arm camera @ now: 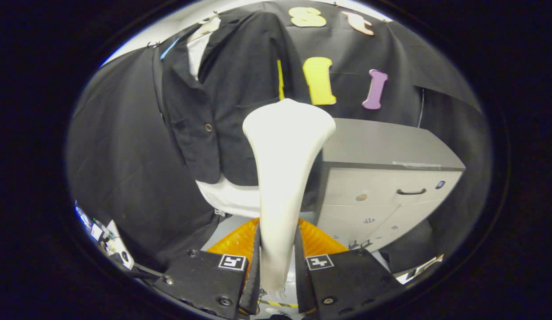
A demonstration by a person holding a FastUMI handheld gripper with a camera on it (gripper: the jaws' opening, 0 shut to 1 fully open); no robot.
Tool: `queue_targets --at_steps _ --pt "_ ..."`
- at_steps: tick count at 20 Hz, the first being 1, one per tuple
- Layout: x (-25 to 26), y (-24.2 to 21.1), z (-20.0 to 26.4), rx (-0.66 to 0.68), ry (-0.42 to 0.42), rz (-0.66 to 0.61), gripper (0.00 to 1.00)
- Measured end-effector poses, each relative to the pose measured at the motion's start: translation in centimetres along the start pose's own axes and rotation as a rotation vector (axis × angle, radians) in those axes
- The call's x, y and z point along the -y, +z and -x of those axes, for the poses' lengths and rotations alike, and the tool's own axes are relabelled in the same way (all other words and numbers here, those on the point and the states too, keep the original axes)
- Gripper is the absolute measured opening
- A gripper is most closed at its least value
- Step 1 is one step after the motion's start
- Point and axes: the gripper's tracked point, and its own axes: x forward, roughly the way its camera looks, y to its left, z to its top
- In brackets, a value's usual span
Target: Iron the clothes twice with a garment steamer, once on the left side and once on the right side.
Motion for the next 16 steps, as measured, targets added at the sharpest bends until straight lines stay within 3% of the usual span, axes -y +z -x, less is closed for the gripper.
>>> queue_targets --at_steps 16 --pt "0.8 -0.9 0.1 0.012 -0.072 -0.1 0.36"
